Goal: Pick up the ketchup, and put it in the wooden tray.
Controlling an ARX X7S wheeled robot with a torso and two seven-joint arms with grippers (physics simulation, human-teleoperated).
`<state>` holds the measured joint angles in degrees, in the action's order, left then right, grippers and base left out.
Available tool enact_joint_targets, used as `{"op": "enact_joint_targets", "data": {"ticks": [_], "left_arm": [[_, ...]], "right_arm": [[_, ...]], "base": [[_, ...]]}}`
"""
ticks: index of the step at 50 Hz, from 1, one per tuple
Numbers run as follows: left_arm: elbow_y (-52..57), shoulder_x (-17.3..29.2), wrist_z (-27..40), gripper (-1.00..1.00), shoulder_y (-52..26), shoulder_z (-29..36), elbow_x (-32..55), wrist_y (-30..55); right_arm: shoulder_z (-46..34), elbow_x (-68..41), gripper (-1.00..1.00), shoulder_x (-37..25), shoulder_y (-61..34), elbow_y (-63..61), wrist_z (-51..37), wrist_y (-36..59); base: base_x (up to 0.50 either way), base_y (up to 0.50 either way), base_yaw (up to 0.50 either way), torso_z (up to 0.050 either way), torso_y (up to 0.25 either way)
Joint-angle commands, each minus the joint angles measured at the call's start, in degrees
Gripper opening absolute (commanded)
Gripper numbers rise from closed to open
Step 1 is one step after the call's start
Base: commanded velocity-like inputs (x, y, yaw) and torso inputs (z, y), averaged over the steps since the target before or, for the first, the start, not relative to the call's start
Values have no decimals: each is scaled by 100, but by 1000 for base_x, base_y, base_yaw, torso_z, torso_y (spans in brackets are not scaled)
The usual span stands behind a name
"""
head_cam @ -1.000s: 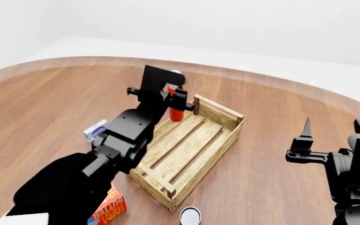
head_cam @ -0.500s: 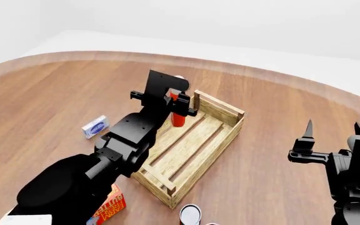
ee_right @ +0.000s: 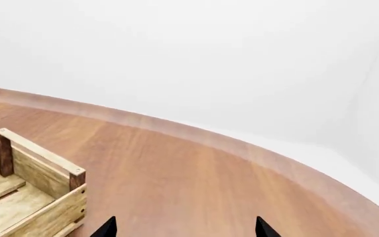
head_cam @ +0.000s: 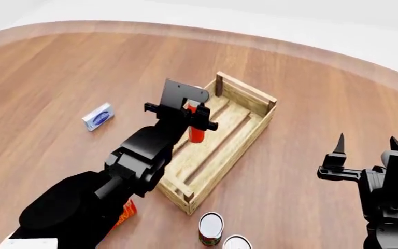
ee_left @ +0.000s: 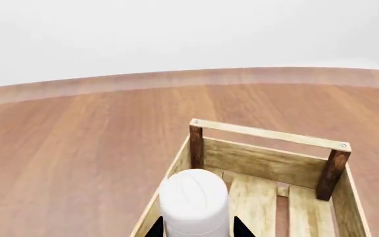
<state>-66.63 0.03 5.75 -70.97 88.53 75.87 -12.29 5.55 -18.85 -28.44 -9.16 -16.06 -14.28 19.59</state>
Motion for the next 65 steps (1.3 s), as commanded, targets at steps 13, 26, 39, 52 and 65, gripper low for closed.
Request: {"op": "enact_joint_targets", "data": {"ticks": [13, 26, 39, 52, 65], "left_arm": [[38, -3, 44, -100, -81, -46, 67, -42], [16, -3, 108, -100, 92, -51, -86, -5], [-11, -3, 141, -100, 205, -89, -249, 4], [-67, -3, 165, 100, 222, -108, -293, 48], [-51, -3, 152, 100, 180, -111, -284, 78]], "right_arm": [[0, -51, 100, -46, -81, -111, -55, 153], [9, -28, 100, -16, -66, 25, -57, 36], [-65, 89, 100, 80, -101, 434, 8, -330], [-162, 213, 100, 179, -129, 789, 60, -681], [-190, 251, 100, 210, -119, 933, 90, -864]], "base": [[-1, 0, 0, 0, -77], [0, 0, 0, 0, 0], [0, 0, 0, 0, 0], [0, 0, 0, 0, 0], [0, 0, 0, 0, 0]]}}
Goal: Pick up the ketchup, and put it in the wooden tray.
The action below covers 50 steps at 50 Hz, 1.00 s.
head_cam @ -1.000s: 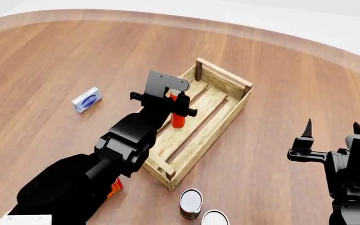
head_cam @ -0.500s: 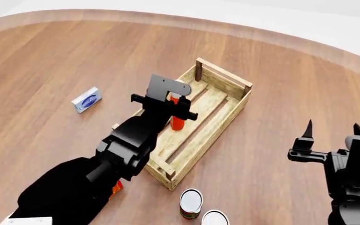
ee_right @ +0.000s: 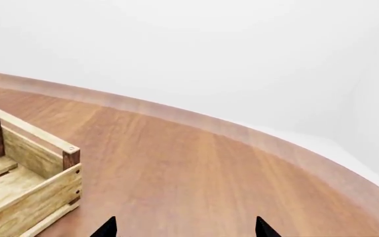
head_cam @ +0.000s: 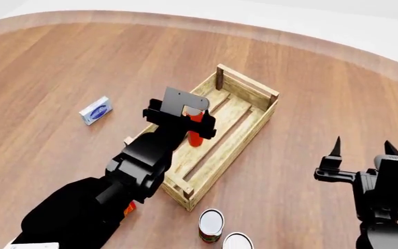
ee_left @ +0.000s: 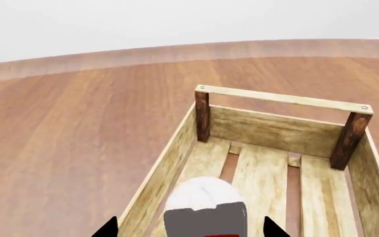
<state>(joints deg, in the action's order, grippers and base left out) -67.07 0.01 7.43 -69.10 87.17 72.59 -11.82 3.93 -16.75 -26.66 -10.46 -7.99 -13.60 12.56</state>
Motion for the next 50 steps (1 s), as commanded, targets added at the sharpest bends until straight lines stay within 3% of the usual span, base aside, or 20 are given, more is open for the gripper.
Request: {"op": "enact_joint_targets", "data": {"ticks": [1, 27, 50], "left_arm": [[0, -1, -23, 100, -12, 26, 47, 36], [124, 0, -373, 100, -112, 78, 161, 44], [63, 0, -320, 100, -167, 2, -29, -103]], "right_arm": [[-27, 39, 100, 32, 21, 116, 20, -163], [250, -215, 100, -54, 943, -1523, -440, 525], [252, -299, 100, -74, 996, -1786, -501, 650]], "base": [[0, 0, 0, 0, 0], [0, 0, 0, 0, 0], [0, 0, 0, -22, 130]]}}
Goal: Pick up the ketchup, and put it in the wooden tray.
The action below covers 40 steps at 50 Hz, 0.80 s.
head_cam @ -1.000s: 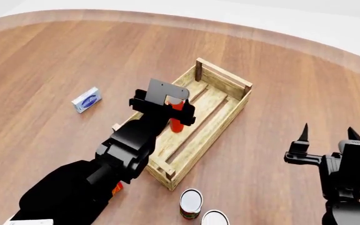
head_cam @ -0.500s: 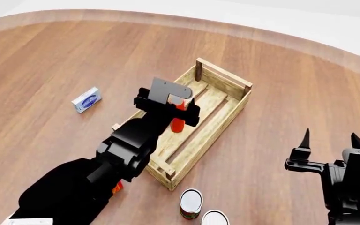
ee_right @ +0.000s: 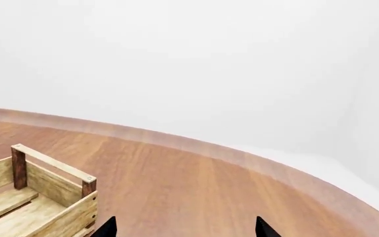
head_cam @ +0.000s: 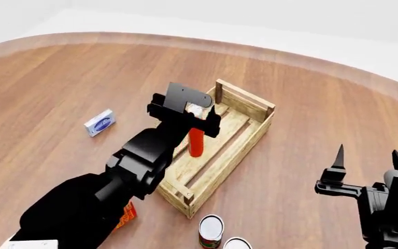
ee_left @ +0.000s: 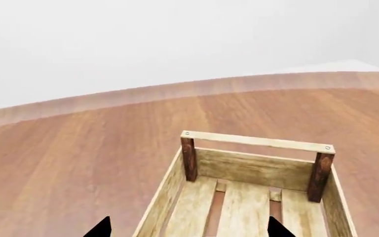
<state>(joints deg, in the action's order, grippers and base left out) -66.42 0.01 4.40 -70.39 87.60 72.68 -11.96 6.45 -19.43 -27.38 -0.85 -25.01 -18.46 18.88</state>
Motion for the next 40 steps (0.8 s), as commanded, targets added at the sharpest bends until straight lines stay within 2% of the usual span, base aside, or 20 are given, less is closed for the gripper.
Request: {"op": "enact_joint_targets", "data": {"ticks": [1, 5, 11, 22, 25, 28, 40], "left_arm": [[9, 0, -42, 100, -47, -53, -24, -115], [90, 16, -158, 100, -72, -123, 39, -252], [2162, 1003, 670, 100, -138, -129, 42, -220], [4512, 2224, 1647, 100, -183, -207, -70, -410], [5047, 2554, 1913, 100, -141, -236, -140, -514], [5531, 2875, 2206, 100, -72, -253, -280, -648], [7015, 4047, 3067, 100, 369, -395, -439, -1127]], "right_arm": [[0, -32, 100, -2, 45, -93, -17, 18], [32, -66, 100, -7, 154, -283, -70, 90], [184, -172, 100, -30, 547, -901, -246, 317], [259, -233, 100, -43, 713, -1196, -342, 426], [-194, -161, 100, -83, -480, -494, -306, 832], [-423, -84, 100, -23, -1023, -117, -284, 915], [-330, -162, 100, -49, -962, -236, -265, 847]], "base": [[0, 0, 0, -23, 137], [0, 0, 0, -23, 135], [0, 0, 0, -23, 134], [0, 0, 0, -23, 135], [0, 0, 0, -23, 123], [0, 0, 0, -22, 70], [0, 0, 0, -2, 4]]}}
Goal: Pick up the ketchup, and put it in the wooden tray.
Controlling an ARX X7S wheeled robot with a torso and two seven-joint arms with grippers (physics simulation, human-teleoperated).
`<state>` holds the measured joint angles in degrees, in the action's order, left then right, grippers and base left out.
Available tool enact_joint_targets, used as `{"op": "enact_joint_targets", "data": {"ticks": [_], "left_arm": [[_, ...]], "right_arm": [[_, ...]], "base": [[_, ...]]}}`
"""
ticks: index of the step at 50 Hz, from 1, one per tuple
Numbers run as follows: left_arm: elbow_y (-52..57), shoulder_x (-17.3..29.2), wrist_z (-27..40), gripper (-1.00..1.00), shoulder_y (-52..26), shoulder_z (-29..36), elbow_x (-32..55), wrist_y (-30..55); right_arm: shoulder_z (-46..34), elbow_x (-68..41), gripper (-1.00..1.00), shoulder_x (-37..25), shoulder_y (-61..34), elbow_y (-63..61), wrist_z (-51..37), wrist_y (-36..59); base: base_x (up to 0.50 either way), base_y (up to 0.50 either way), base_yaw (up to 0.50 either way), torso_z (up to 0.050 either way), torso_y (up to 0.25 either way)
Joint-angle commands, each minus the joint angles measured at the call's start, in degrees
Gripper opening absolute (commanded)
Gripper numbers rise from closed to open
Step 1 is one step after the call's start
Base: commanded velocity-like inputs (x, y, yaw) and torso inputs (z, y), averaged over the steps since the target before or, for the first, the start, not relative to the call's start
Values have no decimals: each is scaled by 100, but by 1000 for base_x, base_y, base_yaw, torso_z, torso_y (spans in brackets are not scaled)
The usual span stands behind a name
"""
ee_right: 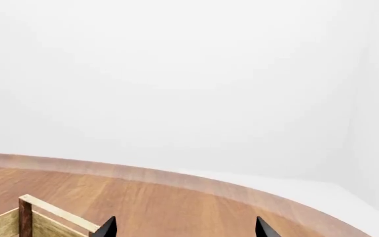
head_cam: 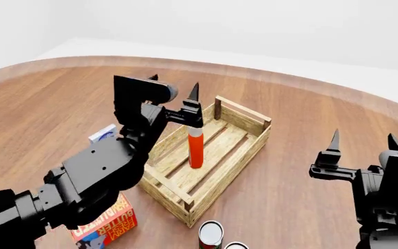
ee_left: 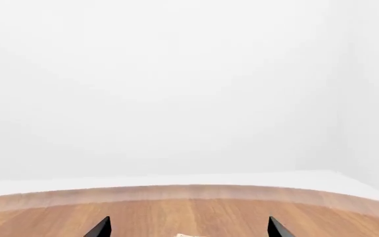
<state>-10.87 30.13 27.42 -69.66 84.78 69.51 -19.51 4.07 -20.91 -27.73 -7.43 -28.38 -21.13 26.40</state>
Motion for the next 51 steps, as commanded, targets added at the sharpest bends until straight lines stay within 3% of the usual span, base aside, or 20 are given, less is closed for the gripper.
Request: {"op": "enact_joint_targets", "data": {"ticks": [1, 17, 31, 51], "left_arm": [[1549, 1113, 830, 100, 337, -120, -150, -413], [2760, 2128, 1659, 100, 1034, -200, -270, -976], [3097, 2822, 2220, 100, 1491, -282, -524, -1400], [3100, 3074, 2547, 100, 1830, -312, -743, -1630]], "right_arm": [[-90, -17, 100, -17, -295, 85, 1, 95], [-142, -32, 100, -27, -211, -42, 10, 79], [-502, 21, 100, 48, -526, 269, 224, -42], [-832, 105, 100, 134, -791, 545, 368, -134]], "base": [[0, 0, 0, 0, 0], [0, 0, 0, 0, 0], [0, 0, 0, 0, 0], [0, 0, 0, 0, 0]]}}
